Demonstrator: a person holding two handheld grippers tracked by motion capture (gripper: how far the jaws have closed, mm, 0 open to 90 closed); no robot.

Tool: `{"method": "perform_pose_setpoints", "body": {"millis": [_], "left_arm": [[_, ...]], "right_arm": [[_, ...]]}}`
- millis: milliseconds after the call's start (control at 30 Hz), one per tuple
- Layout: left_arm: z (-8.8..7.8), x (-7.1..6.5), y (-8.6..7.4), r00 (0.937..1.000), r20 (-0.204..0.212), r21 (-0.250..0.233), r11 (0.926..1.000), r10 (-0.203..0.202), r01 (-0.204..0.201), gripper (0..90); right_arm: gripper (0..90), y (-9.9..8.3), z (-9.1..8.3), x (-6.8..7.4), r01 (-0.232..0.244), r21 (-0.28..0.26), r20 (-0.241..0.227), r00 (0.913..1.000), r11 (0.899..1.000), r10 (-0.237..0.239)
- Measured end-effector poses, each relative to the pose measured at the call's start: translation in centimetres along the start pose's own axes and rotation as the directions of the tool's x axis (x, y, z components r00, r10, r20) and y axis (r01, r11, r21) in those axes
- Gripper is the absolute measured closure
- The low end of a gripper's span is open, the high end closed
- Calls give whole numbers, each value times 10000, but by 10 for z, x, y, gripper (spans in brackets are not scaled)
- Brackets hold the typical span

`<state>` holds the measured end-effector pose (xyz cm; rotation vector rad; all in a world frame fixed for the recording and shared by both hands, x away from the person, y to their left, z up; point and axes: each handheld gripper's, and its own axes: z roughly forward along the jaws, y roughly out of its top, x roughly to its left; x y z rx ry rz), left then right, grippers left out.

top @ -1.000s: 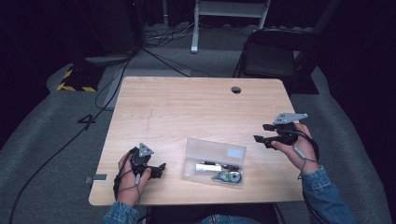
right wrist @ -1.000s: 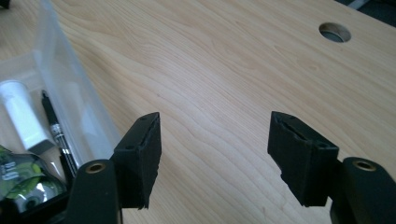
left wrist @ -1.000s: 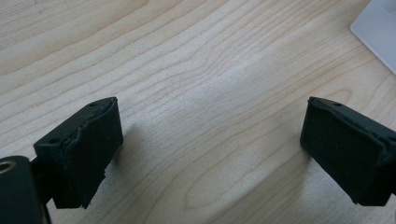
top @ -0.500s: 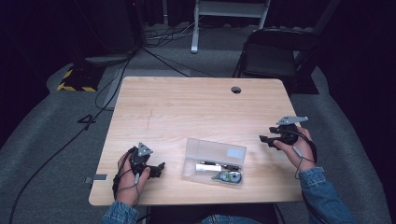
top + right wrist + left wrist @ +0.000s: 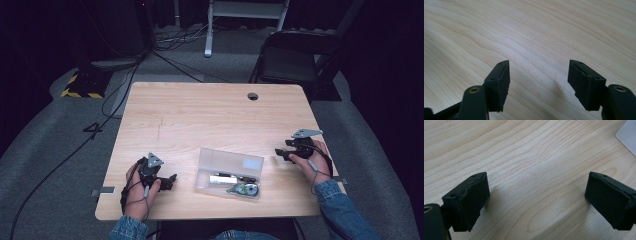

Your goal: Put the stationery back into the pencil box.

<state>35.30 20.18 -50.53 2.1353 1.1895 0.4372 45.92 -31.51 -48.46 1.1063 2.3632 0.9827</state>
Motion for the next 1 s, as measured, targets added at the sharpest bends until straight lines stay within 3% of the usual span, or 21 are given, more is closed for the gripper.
{"method": "perform_pose_setpoints", "body": {"millis": [233, 400, 467, 500, 533, 1000], "left_arm": [[0, 0, 0, 10000, 1, 0, 10000, -6, 6, 61], [0, 0, 0, 10000, -1, 1, 10000, -1, 1, 60], [0, 0, 0, 10000, -1, 11, 10000, 13, -13, 60], [0, 0, 0, 10000, -2, 1, 10000, 1, -1, 61], [0, 0, 0, 10000, -1, -1, 10000, -1, 1, 61], [0, 0, 0, 10000, 2, -2, 10000, -5, 5, 61]], "right_arm": [[344, -5, 6, -1, -57, 60, 32, 10000, 10000, 57], [285, -8, 11, 0, -353, 36, 29, 9994, 9994, 352], [243, -8, 13, 0, -303, -55, -15, 9995, 9995, 303], [152, -9, 16, 0, -280, -191, 26, 9996, 9994, 281], [138, -10, 18, 0, -309, -247, 74, 9995, 9992, 311], [107, -8, 19, -1, -274, -162, -16, 9996, 9995, 274]]}}
